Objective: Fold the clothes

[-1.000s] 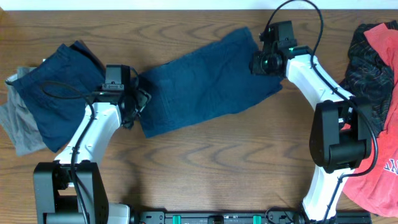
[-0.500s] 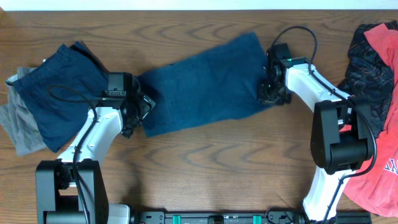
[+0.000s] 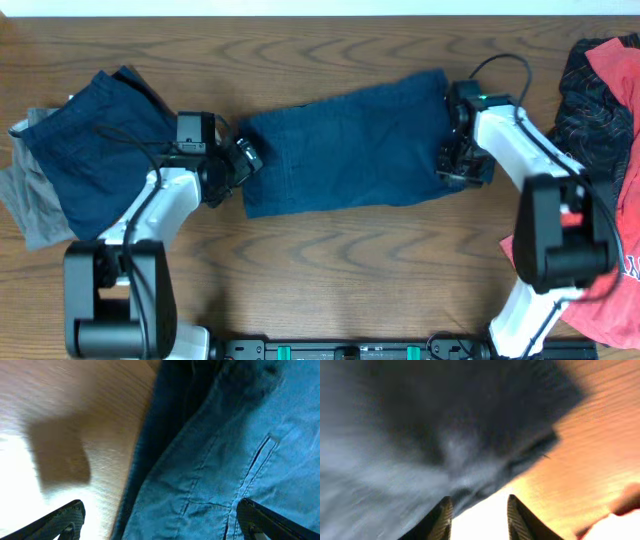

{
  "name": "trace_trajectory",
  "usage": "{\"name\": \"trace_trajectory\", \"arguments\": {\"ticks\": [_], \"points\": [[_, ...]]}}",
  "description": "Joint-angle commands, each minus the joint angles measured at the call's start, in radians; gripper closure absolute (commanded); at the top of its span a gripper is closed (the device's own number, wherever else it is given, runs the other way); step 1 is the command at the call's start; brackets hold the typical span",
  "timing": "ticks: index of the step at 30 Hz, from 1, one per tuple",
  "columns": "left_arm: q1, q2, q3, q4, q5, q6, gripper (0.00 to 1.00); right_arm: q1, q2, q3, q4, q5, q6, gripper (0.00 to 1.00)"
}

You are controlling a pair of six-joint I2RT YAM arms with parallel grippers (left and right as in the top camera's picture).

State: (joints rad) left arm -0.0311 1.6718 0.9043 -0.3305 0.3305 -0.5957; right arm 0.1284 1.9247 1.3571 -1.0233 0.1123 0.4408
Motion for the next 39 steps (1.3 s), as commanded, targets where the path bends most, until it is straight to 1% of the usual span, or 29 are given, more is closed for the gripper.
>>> {"name": "trace_trajectory", "arguments": {"ticks": [1, 5, 7, 8, 9, 10, 11, 12, 14, 15, 17, 19, 25, 29, 35, 39], "points": [[-0.007, 0.059, -0.006, 0.014, 0.084, 0.069, 0.07, -0.003, -0.137, 0.011, 0.011, 0.006, -0.019, 0.60], [-0.017, 0.110, -0.006, 0.019, 0.090, 0.069, 0.21, -0.002, -0.219, 0.011, 0.048, -0.078, -0.074, 0.59], [-0.024, 0.119, -0.006, 0.019, 0.105, 0.085, 0.41, 0.002, -0.238, 0.011, 0.071, -0.140, -0.112, 0.62], [-0.027, 0.119, -0.006, 0.019, 0.111, 0.105, 0.54, 0.007, -0.239, 0.011, 0.080, -0.169, -0.128, 0.62], [-0.032, 0.117, -0.006, 0.019, 0.112, 0.118, 0.69, 0.013, -0.238, 0.010, 0.089, -0.196, -0.143, 0.63], [-0.034, 0.116, -0.006, 0.019, 0.112, 0.130, 0.80, 0.020, -0.234, 0.009, 0.095, -0.225, -0.162, 0.64], [-0.034, 0.116, -0.006, 0.016, 0.112, 0.137, 0.81, 0.028, -0.228, 0.009, 0.101, -0.249, -0.179, 0.65], [-0.034, 0.116, -0.005, 0.006, 0.112, 0.153, 0.92, 0.039, -0.220, 0.009, 0.106, -0.275, -0.196, 0.68], [-0.031, 0.110, 0.003, -0.035, 0.111, 0.185, 0.94, 0.064, -0.201, 0.009, 0.118, -0.311, -0.223, 0.76], [-0.029, 0.103, 0.013, -0.066, 0.111, 0.199, 0.94, 0.076, -0.190, 0.009, 0.123, -0.322, -0.233, 0.82], [-0.023, 0.081, 0.041, -0.140, 0.106, 0.204, 0.94, 0.112, -0.159, 0.009, 0.126, -0.332, -0.240, 0.92], [-0.015, 0.052, 0.071, -0.211, 0.104, 0.207, 0.94, 0.144, -0.129, 0.008, 0.126, -0.342, -0.243, 0.96], [-0.008, -0.095, 0.163, -0.420, 0.104, 0.211, 0.94, 0.276, 0.015, 0.008, 0.156, -0.423, -0.256, 0.98], [-0.010, -0.200, 0.201, -0.522, 0.126, 0.210, 0.94, 0.386, 0.123, 0.008, 0.244, -0.507, -0.256, 0.99], [-0.010, -0.346, 0.214, -0.548, 0.191, 0.205, 0.94, 0.568, 0.226, 0.008, 0.396, -0.664, -0.243, 0.99], [-0.010, -0.423, 0.235, -0.519, 0.264, 0.190, 0.94, 0.674, 0.230, 0.011, 0.484, -0.655, -0.222, 0.97]]}}
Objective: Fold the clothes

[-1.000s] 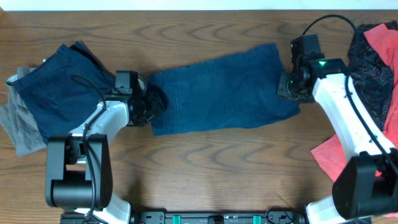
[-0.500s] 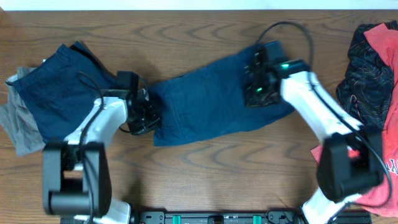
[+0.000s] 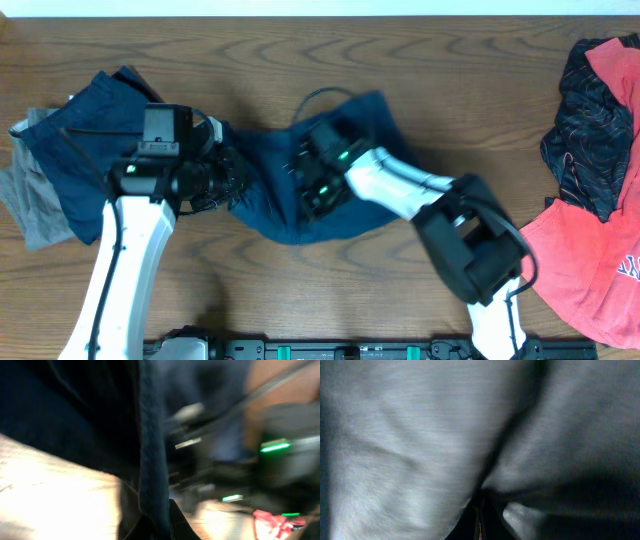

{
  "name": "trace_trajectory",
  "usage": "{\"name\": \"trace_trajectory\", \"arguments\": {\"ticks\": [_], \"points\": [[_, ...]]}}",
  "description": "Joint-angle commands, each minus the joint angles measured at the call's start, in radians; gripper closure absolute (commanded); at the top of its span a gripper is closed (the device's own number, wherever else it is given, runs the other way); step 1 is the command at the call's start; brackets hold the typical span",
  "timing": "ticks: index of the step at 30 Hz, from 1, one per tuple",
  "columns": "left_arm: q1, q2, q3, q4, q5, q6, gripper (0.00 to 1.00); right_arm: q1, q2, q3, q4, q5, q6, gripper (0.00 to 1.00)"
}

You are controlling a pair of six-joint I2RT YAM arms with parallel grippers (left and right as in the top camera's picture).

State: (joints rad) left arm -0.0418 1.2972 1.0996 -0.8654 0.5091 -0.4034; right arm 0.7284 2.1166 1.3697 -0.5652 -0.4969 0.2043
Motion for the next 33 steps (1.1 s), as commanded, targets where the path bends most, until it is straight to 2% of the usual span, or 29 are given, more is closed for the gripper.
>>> {"name": "trace_trajectory", "arguments": {"ticks": [1, 5, 8, 13, 16, 21, 27, 33], "points": [[0.001, -0.064, 0.041, 0.031, 0.108, -0.007, 0.94, 0.093, 0.038, 0.003, 0.048, -0.037, 0.028, 0.96], [0.001, -0.105, 0.040, 0.043, 0.127, -0.012, 0.94, 0.105, 0.035, 0.052, 0.047, 0.004, 0.059, 0.94], [0.001, -0.106, 0.039, 0.044, 0.122, -0.010, 0.94, 0.065, 0.018, 0.115, -0.043, 0.057, 0.056, 0.91], [0.001, -0.092, 0.032, 0.032, 0.058, -0.008, 0.94, -0.066, -0.057, 0.241, -0.279, 0.223, 0.023, 0.90], [0.001, -0.089, 0.030, 0.032, 0.059, -0.008, 0.94, -0.142, -0.094, 0.253, -0.356, 0.335, 0.021, 0.90], [0.001, -0.089, 0.030, 0.034, 0.059, -0.009, 0.94, -0.272, -0.087, 0.231, -0.489, 0.420, -0.042, 0.97], [-0.026, -0.089, 0.030, 0.046, 0.059, -0.019, 0.94, -0.318, -0.082, 0.069, -0.455, 0.421, -0.071, 0.97], [-0.137, -0.058, 0.030, 0.128, 0.058, -0.053, 0.94, -0.301, -0.082, -0.085, -0.352, 0.390, -0.059, 0.97]]}}
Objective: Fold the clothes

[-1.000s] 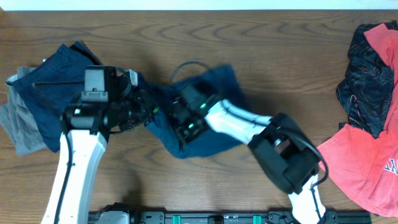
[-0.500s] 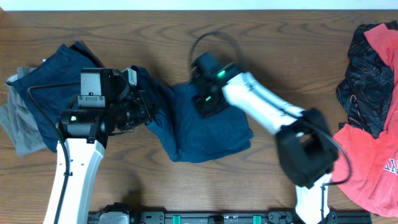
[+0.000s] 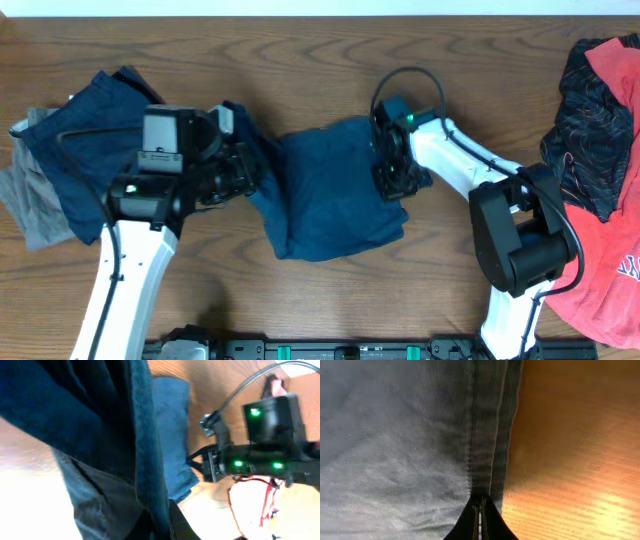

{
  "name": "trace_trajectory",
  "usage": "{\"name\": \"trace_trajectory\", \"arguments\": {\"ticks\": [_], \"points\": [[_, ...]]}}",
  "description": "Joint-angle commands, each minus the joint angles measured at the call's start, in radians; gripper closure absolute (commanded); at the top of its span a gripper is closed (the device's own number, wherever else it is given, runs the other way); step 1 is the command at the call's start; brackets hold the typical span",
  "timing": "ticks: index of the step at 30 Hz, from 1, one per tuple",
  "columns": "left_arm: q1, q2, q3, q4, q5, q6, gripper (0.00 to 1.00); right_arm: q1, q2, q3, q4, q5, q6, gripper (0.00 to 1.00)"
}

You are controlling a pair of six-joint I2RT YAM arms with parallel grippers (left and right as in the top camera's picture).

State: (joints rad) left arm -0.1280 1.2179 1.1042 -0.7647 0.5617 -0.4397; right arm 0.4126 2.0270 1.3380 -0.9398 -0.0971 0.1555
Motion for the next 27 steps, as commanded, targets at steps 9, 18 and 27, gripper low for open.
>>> {"name": "trace_trajectory", "arguments": {"ticks": [9, 18, 27], "points": [[-0.277, 0.178, 0.026, 0.230, 0.003, -0.131, 0.94, 0.027, 0.008, -0.097, 0.046, -0.013, 0.044, 0.99], [-0.405, 0.292, 0.026, 0.418, 0.003, -0.194, 0.94, 0.024, 0.000, -0.088, 0.021, -0.016, 0.090, 0.99], [-0.292, 0.277, 0.026, 0.466, -0.019, -0.137, 0.67, -0.098, -0.169, 0.056, -0.130, 0.056, 0.121, 0.91]]}}
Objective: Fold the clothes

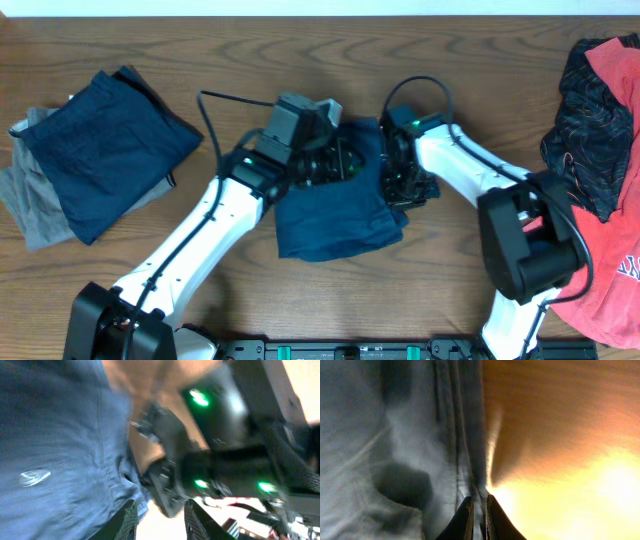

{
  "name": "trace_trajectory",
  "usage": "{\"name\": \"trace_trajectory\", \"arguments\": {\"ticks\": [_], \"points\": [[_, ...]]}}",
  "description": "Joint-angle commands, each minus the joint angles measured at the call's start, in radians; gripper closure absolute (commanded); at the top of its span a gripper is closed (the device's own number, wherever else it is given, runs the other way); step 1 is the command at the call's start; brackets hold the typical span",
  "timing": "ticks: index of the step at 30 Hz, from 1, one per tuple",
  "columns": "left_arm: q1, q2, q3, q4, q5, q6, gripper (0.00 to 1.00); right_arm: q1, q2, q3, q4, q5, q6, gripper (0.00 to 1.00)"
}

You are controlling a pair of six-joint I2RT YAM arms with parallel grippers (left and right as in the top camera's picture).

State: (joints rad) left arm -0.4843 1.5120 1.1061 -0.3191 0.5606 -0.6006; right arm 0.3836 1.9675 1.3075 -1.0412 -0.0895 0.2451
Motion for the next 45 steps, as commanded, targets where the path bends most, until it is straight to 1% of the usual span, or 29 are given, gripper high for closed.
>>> {"name": "trace_trajectory", "arguments": {"ticks": [1, 3, 6, 7, 9, 11, 15, 21, 24, 28, 31, 33, 36, 39, 42, 43, 45], "points": [[0.082, -0.017, 0.024, 0.025, -0.042, 0.024, 0.67, -0.085, -0.132, 0.108, -0.042, 0.048, 0.032, 0.91], [0.124, -0.017, 0.024, 0.032, -0.124, 0.024, 0.66, -0.118, -0.197, 0.161, -0.059, 0.033, 0.026, 0.91], [0.156, -0.008, 0.024, 0.044, -0.286, 0.025, 0.60, -0.130, -0.275, 0.202, -0.048, -0.058, -0.042, 0.90], [0.160, 0.002, 0.024, 0.056, -0.351, 0.032, 0.58, -0.127, -0.299, 0.205, -0.040, -0.105, -0.074, 0.90], [0.159, 0.026, 0.024, 0.093, -0.415, 0.073, 0.56, -0.112, -0.320, 0.203, -0.040, -0.162, -0.091, 0.90], [0.160, 0.067, 0.024, 0.139, -0.423, 0.115, 0.55, -0.084, -0.321, 0.196, -0.045, -0.212, -0.091, 0.90], [0.160, 0.179, 0.024, 0.188, -0.423, 0.115, 0.54, -0.006, -0.294, 0.140, -0.002, -0.286, -0.078, 0.89], [0.160, 0.325, 0.024, 0.156, -0.423, 0.120, 0.54, 0.100, -0.218, -0.007, 0.123, -0.285, 0.013, 0.90], [0.162, 0.361, 0.024, 0.122, -0.426, 0.165, 0.54, 0.129, -0.176, -0.080, 0.193, -0.285, 0.039, 0.91], [0.165, 0.391, 0.024, 0.038, -0.493, 0.171, 0.54, 0.154, -0.109, -0.162, 0.276, -0.284, 0.051, 0.92], [0.165, 0.396, 0.024, -0.063, -0.494, 0.171, 0.54, 0.155, -0.070, -0.198, 0.296, -0.263, 0.060, 0.94], [0.165, 0.396, 0.024, -0.151, -0.494, 0.171, 0.54, 0.147, -0.050, -0.214, 0.293, -0.190, 0.082, 0.96], [0.165, 0.396, 0.024, -0.302, -0.494, 0.171, 0.54, 0.121, -0.035, -0.224, 0.286, -0.036, 0.092, 0.95], [0.164, 0.396, 0.024, -0.444, -0.487, 0.170, 0.54, 0.071, -0.035, -0.220, 0.309, 0.104, 0.091, 0.95], [0.164, 0.394, 0.024, -0.554, -0.405, 0.170, 0.54, 0.005, -0.035, -0.208, 0.388, 0.199, 0.078, 0.87], [0.164, 0.391, 0.024, -0.571, -0.373, 0.171, 0.54, -0.011, -0.035, -0.205, 0.415, 0.197, 0.056, 0.84], [0.164, 0.378, 0.025, -0.611, -0.297, 0.175, 0.54, -0.042, -0.035, -0.192, 0.464, 0.168, 0.015, 0.83]]}}
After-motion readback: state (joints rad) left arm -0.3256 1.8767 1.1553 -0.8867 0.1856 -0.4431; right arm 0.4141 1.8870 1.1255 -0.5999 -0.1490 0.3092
